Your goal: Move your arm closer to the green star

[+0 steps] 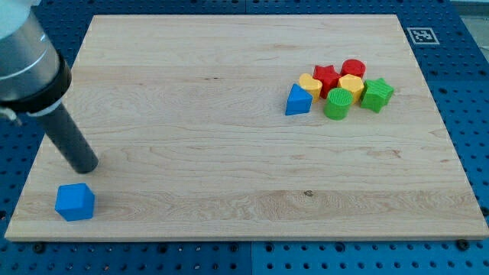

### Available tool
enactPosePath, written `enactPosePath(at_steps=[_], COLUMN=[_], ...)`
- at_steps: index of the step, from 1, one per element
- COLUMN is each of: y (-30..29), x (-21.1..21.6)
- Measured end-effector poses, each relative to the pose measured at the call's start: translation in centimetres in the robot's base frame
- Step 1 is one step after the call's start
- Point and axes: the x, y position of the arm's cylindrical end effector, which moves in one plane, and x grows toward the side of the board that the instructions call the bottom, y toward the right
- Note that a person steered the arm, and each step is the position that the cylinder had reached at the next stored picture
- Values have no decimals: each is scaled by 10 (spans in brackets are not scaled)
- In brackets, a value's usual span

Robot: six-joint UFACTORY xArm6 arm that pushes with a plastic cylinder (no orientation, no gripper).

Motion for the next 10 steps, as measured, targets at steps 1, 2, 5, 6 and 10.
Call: enactPosePath(at_steps=[1, 2, 5, 6, 10], y=[10, 50, 141, 152, 262], x=[-30, -56, -60, -60, -60])
